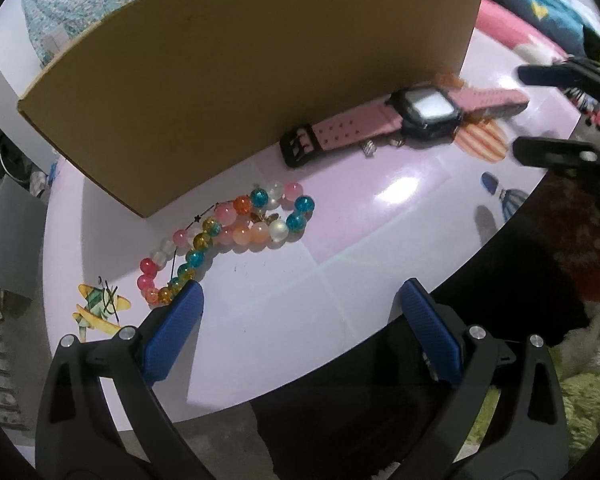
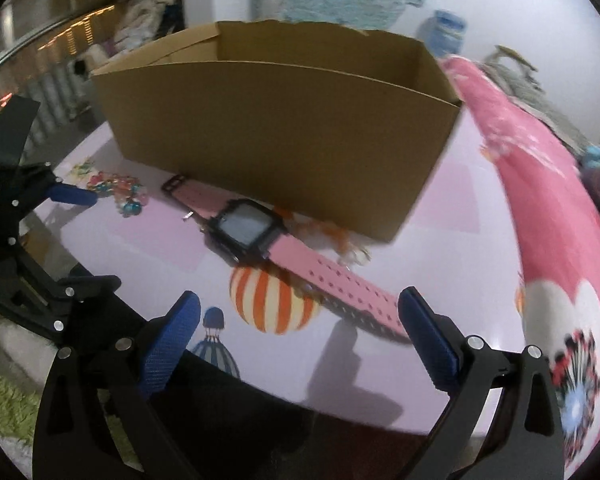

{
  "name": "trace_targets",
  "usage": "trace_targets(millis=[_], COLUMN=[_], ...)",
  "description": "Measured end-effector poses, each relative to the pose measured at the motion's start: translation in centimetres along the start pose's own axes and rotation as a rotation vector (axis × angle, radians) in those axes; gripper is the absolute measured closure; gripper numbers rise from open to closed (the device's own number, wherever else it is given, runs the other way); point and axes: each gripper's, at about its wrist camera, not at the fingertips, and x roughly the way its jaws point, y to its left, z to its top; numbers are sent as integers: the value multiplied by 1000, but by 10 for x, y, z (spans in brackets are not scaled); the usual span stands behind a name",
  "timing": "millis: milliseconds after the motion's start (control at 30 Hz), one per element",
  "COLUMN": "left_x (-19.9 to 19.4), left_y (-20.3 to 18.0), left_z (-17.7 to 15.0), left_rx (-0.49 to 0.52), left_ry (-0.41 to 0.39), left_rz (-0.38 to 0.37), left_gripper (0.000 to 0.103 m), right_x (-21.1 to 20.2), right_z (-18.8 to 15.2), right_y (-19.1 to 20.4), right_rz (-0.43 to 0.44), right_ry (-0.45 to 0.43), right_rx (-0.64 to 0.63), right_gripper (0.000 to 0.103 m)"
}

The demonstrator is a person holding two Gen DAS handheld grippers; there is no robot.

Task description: Organize jewelry

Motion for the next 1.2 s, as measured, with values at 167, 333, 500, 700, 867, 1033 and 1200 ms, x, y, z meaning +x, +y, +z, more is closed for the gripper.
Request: trace_targets(millis=[167, 333, 500, 700, 867, 1033, 1200], left_x=[-19, -21, -19, -18, -16, -17, -15], left_y=[-3, -12, -17, -6, -4, -10, -22], left_z=[4, 10, 17, 18, 19, 20, 24], left_rx=[26, 78, 120, 124, 128, 169, 244], left_ry=[-135, -199, -220, -230, -236, -253, -272], left_rz=[11, 43, 38, -18, -23, -3, 33], left_gripper=[8, 10, 31, 50, 53, 53, 53], right_x=[15, 23, 24, 29, 37, 38, 40], right_z=[12, 16, 21, 32, 46, 54, 57], right_y=[7, 23, 31, 29, 18, -1, -21], right_rz=[49, 22, 18, 89, 162, 283, 397], right_ry=[23, 49, 57, 91, 125, 147, 162], right_rx=[-143, -295, -377, -369, -334, -239, -123], right_gripper=[38, 48, 48, 51, 57, 60, 60])
